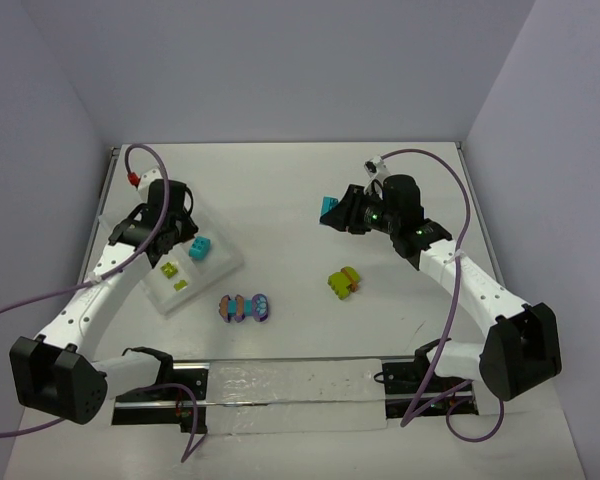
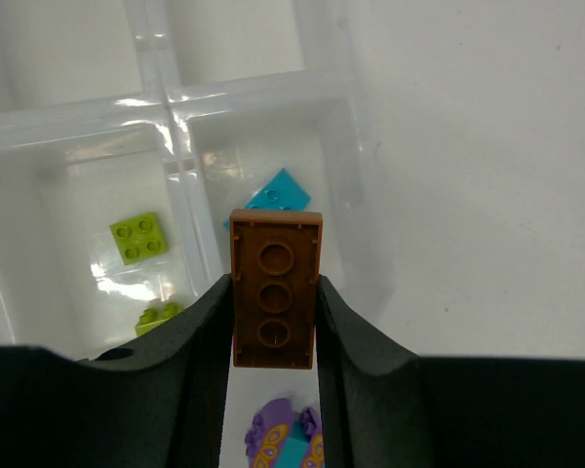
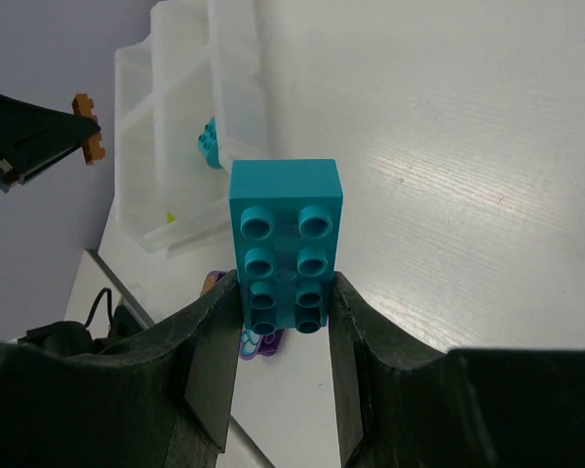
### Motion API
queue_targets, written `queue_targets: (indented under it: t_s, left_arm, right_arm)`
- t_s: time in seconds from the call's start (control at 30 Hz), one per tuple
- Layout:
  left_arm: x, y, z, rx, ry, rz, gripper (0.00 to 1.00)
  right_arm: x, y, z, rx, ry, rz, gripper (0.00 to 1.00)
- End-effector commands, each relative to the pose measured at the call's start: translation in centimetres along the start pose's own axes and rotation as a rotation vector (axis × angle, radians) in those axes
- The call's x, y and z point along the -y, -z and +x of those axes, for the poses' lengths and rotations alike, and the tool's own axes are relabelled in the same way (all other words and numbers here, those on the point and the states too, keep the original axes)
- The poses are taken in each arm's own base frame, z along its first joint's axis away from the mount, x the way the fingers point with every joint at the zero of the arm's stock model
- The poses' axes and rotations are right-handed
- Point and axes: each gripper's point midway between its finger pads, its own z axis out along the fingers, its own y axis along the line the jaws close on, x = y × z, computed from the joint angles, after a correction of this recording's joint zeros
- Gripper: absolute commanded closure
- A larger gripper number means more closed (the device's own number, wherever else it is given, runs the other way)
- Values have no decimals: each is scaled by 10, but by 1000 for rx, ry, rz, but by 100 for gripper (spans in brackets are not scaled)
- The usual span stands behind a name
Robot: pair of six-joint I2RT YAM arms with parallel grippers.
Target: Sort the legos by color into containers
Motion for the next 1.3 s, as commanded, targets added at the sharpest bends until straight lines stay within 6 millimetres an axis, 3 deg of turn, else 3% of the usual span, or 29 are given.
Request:
queue_targets:
  t_s: [0.0, 0.1, 0.13, 0.17, 0.2, 0.33, 0.77, 0.93, 1.1, 1.27]
  left_arm:
    - [-14, 0, -14, 60, -22, -80, 100]
    - [-6, -4, -31, 97, -23, -85, 100]
    - [-6, -9, -28, 87, -30, -98, 100]
    - [1, -11, -44, 110, -25, -99, 100]
    - [1, -11, -45, 111, -24, -99, 100]
    - [10, -38, -65, 90, 3, -104, 100]
    - [12, -79, -80, 2, 25, -94, 100]
    - [10, -100, -76, -40, 27, -83, 100]
    - [12, -112, -83, -55, 5, -90, 100]
    - [4, -136, -87, -79, 14, -110, 100]
  right_arm:
    - [-9, 0, -8, 18, 31, -23, 100]
    - [-11, -1, -8, 18, 25, -35, 100]
    - [-13, -1, -8, 18, 27, -37, 100]
    - [-13, -1, -8, 19, 26, -38, 100]
    - [-14, -1, -8, 19, 26, -38, 100]
    - [-14, 2, -8, 23, 33, -28, 100]
    - [-17, 17, -15, 24, 64, 24, 100]
    - [-1, 31, -19, 61, 102, 130, 100]
    - [22, 45, -30, 115, 122, 289, 100]
    - [20, 48, -29, 107, 96, 293, 100]
